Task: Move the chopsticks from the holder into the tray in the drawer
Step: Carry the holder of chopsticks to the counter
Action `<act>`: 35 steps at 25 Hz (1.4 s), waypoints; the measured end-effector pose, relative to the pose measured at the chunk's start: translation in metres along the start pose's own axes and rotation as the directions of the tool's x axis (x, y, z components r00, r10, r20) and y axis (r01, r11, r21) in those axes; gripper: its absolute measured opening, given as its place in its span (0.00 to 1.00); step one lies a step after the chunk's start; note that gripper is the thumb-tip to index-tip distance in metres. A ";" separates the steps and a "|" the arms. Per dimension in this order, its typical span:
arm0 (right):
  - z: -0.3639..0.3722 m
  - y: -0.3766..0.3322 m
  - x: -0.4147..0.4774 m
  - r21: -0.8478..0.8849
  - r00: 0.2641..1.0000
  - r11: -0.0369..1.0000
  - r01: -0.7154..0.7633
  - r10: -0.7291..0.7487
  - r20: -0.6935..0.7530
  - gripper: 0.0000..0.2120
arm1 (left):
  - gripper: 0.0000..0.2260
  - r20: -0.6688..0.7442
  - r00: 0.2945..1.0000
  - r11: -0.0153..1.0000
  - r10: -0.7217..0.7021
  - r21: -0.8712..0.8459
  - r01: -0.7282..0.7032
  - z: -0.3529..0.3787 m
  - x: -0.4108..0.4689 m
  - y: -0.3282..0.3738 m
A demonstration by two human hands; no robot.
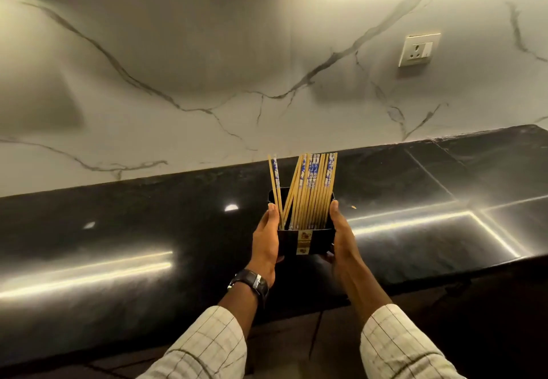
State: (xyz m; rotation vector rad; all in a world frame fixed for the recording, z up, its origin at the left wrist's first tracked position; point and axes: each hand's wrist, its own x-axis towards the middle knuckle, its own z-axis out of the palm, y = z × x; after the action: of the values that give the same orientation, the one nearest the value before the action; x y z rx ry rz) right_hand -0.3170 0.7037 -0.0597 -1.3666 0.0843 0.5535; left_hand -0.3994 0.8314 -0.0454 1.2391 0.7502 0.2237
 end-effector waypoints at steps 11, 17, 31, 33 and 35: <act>0.126 0.049 -0.023 -0.187 0.967 0.978 -0.092 0.133 0.219 0.29 | 0.28 -0.261 0.963 0.996 -0.060 -0.081 0.040 -0.133 -0.029 0.000; 0.174 0.074 -0.038 -0.239 0.930 0.961 -0.139 0.210 0.302 0.26 | 0.26 -0.368 0.928 0.995 -0.059 -0.100 0.023 -0.188 -0.032 -0.001; 0.243 0.091 -0.017 -0.243 0.951 0.956 -0.167 0.221 0.215 0.31 | 0.30 -0.083 0.986 0.969 -0.143 -0.216 0.123 -0.259 0.030 0.004; 0.247 0.094 -0.013 -0.247 0.946 0.947 -0.207 0.258 0.195 0.33 | 0.29 -0.054 0.988 0.963 -0.147 -0.234 0.131 -0.267 0.040 0.003; 0.250 0.099 -0.010 -0.254 0.946 0.942 -0.221 0.270 0.179 0.32 | 0.28 -0.037 0.986 0.959 -0.163 -0.239 0.150 -0.274 0.046 -0.002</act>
State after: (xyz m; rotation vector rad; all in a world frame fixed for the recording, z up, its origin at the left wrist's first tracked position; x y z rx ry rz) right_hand -0.4316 0.9456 -0.0902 -1.5246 0.0182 0.9417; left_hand -0.5365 1.0667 -0.1000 0.9467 0.8417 0.2116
